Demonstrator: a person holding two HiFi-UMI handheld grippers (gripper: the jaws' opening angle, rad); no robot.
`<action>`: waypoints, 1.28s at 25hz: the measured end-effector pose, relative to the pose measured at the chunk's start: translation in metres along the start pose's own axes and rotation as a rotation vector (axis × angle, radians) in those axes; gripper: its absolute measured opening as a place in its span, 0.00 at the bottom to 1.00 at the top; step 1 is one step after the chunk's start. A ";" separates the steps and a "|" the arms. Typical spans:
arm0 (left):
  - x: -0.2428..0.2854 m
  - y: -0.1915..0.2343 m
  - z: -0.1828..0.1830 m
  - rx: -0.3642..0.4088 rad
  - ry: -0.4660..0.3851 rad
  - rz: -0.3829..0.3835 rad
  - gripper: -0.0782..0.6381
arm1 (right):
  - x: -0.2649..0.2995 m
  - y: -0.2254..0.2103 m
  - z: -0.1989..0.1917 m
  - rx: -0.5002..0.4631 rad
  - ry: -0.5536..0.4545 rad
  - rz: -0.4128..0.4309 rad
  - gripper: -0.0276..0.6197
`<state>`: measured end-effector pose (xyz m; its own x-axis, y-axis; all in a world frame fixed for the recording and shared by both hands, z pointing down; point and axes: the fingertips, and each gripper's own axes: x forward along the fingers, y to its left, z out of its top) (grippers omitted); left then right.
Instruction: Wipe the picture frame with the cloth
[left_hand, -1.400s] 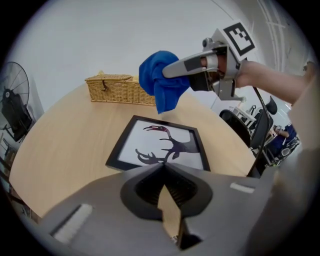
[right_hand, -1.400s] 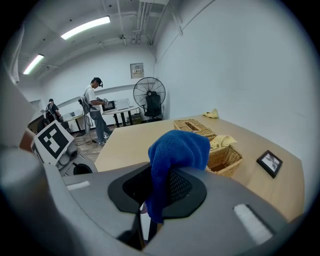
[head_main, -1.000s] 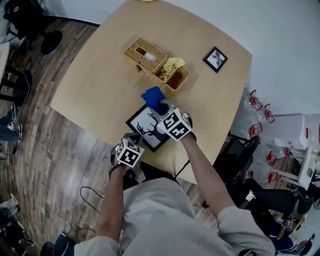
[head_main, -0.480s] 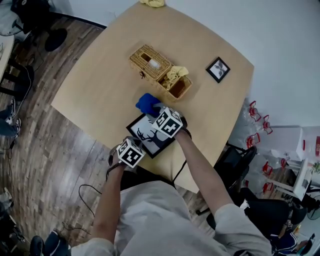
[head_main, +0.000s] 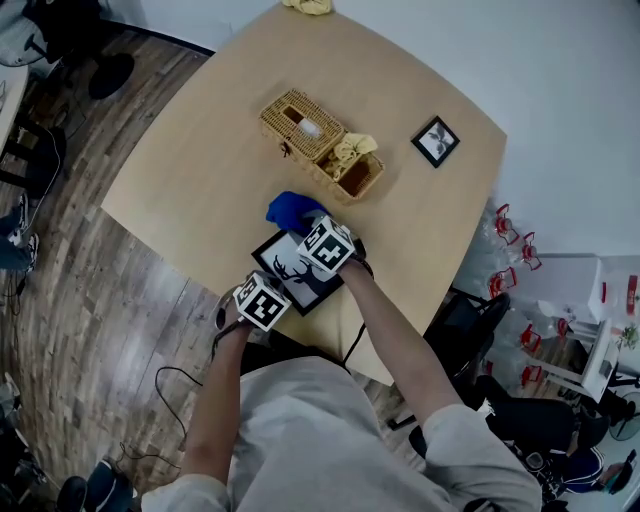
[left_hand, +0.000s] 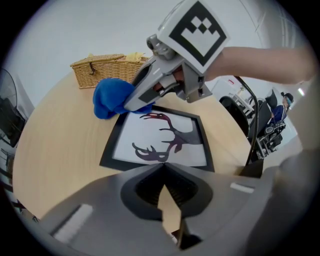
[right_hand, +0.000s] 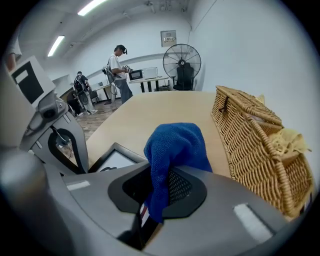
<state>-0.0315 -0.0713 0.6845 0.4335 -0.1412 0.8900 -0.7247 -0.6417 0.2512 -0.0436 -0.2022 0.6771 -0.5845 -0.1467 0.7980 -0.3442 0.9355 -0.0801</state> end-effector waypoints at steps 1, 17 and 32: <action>0.001 0.000 0.001 -0.002 0.003 0.001 0.18 | 0.000 0.000 0.000 -0.006 0.000 -0.011 0.11; 0.004 0.000 0.001 -0.004 -0.006 0.064 0.18 | 0.000 -0.002 -0.004 0.043 -0.001 -0.104 0.11; 0.001 0.000 0.001 -0.006 -0.005 0.059 0.18 | -0.008 0.006 -0.016 0.042 0.016 -0.084 0.11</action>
<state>-0.0306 -0.0723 0.6851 0.3931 -0.1823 0.9012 -0.7520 -0.6278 0.2009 -0.0289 -0.1903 0.6803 -0.5405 -0.2186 0.8124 -0.4225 0.9056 -0.0374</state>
